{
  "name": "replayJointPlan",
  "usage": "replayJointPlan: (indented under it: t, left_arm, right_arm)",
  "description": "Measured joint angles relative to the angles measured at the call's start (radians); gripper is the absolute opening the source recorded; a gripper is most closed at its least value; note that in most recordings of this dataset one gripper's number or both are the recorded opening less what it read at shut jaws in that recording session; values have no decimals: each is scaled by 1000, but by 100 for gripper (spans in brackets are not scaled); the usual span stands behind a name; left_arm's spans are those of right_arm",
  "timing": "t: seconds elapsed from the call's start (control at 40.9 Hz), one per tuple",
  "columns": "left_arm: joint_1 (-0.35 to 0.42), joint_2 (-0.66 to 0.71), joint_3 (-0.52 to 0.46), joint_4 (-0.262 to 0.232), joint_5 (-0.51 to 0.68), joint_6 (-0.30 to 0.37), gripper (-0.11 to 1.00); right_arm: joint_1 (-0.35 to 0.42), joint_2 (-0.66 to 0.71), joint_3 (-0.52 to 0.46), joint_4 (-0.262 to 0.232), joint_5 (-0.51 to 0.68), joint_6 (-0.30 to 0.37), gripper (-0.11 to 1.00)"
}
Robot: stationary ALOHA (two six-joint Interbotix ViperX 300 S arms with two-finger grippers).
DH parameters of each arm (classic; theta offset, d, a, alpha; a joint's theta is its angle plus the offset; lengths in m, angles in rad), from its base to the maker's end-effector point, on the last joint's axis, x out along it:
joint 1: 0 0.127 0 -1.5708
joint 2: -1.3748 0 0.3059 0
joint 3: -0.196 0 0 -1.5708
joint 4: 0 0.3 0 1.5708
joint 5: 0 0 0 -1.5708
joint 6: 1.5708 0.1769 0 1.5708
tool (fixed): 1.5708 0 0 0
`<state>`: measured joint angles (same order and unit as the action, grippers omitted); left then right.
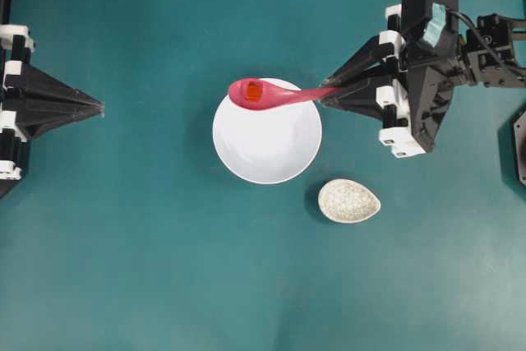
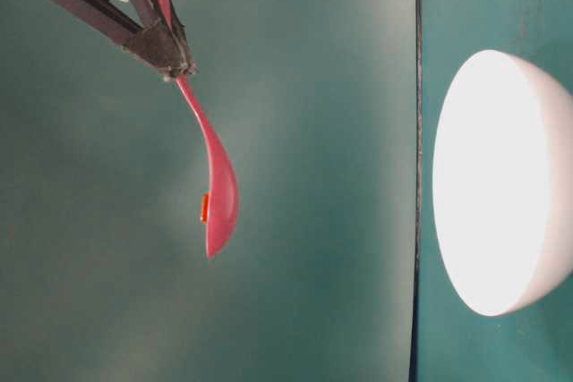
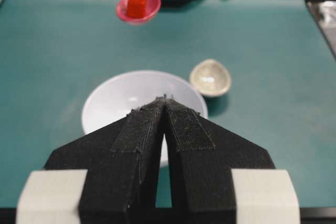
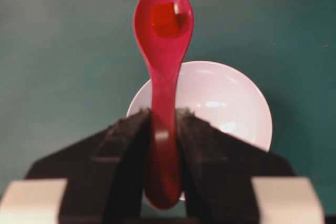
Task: Grip the spoon and scoop the red block from the bowl with right arm.
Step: 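Raise the spoon carrying the red cube above the bowl and hold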
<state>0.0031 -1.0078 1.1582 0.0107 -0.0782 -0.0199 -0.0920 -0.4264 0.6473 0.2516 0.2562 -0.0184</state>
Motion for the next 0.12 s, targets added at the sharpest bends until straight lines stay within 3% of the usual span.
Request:
replayJointPlan:
  t: [0.122]
  left_arm:
    - [0,0,0,2,-2,12,0]
  right_arm:
    - [0,0,0,-2,-2,-2,25]
